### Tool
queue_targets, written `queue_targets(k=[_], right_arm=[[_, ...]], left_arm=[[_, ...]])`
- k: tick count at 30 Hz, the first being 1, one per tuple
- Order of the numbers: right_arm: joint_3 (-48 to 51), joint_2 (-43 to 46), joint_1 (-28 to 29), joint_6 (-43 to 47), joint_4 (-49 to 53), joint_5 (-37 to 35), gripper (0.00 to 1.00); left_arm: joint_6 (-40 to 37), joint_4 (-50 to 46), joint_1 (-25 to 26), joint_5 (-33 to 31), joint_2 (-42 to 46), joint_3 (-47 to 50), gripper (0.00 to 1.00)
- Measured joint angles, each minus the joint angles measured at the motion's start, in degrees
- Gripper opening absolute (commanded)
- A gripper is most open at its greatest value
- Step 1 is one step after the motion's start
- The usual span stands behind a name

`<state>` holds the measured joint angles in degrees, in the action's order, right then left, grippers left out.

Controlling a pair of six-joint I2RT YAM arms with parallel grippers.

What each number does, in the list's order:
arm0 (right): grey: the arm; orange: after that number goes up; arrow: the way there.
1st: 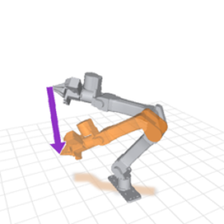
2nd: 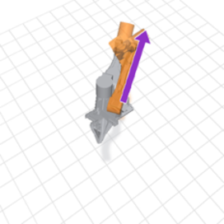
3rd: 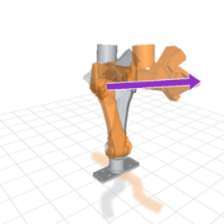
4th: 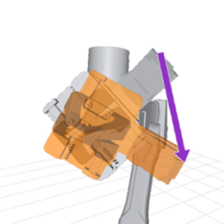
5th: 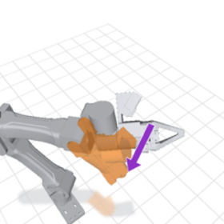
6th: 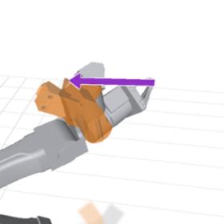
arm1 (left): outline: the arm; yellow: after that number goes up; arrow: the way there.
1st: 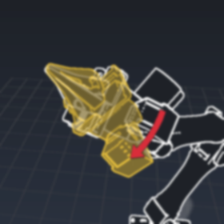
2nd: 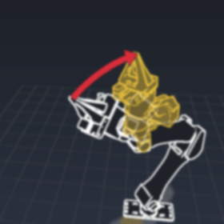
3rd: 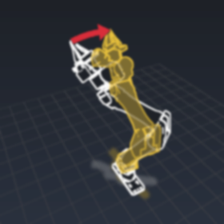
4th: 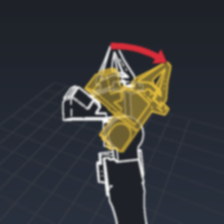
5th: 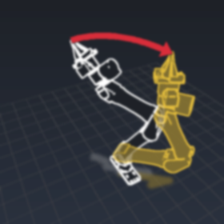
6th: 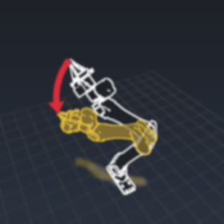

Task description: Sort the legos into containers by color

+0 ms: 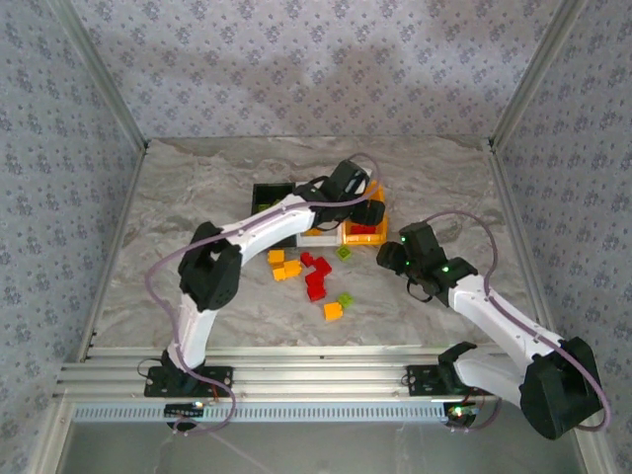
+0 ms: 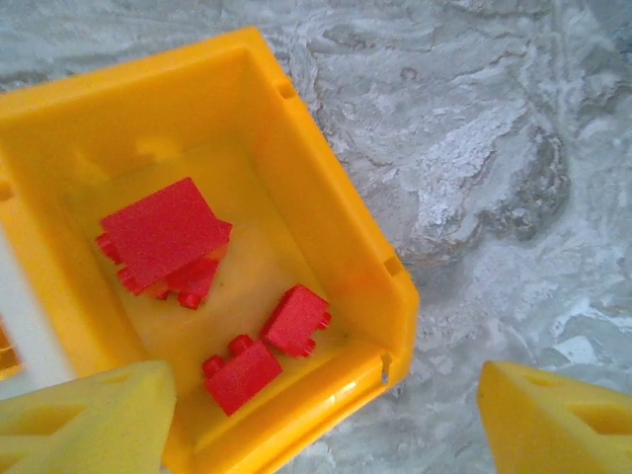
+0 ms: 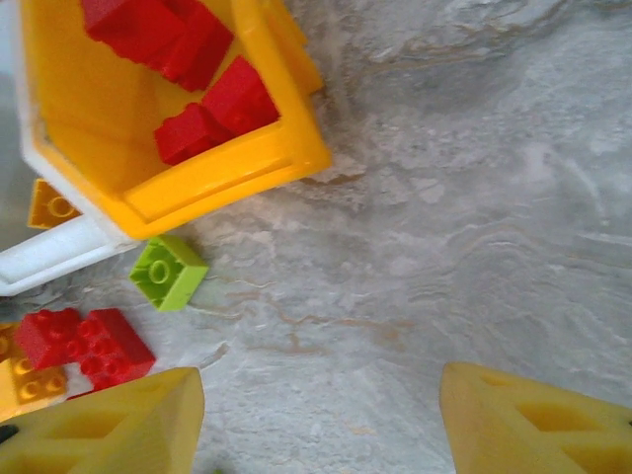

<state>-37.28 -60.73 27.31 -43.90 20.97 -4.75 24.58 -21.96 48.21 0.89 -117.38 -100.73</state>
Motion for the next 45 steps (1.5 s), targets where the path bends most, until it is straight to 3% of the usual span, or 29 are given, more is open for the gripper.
queue_targets(k=[1,6,12,17,23,31,40,45], right_arm=[[0.0,0.0,0.5,0.2,-0.6,0.6,0.67],[-0.4,-2.7,6.4,2.2,-3.3,1.9,0.67],[-5.4,-13.6,15.7,4.9,-5.1,2.8,0.67],[-10.7,-22.9,21.7,6.0,-6.9,3.1,0.67],[-15.5,-30.7,25.0,6.3,-6.0,2.5,0.68],[-18.9,-36.4,27.8,6.4,-5.7,2.1,0.65],[-21.1,-40.3,28.4,6.9,-2.9,1.0,0.62],[-21.8,-40.7,28.9,7.0,-2.2,0.7,0.52]], left_arm=[[0.1,1.0,0.0,0.0,3.1,3.2,0.99],[2.3,6.1,0.0,0.2,21.6,19.8,0.99],[4.9,10.0,0.0,-2.1,44.2,39.6,0.99],[9.2,8.1,0.1,-6.0,59.8,56.2,1.0],[14.0,2.0,0.1,-10.4,73.5,65.7,1.0],[16.5,-1.7,0.1,-14.4,82.4,68.6,1.0],[18.0,-3.8,0.1,-15.6,83.0,70.6,1.0],[18.2,-4.1,0.1,-15.8,83.5,71.1,1.0]])
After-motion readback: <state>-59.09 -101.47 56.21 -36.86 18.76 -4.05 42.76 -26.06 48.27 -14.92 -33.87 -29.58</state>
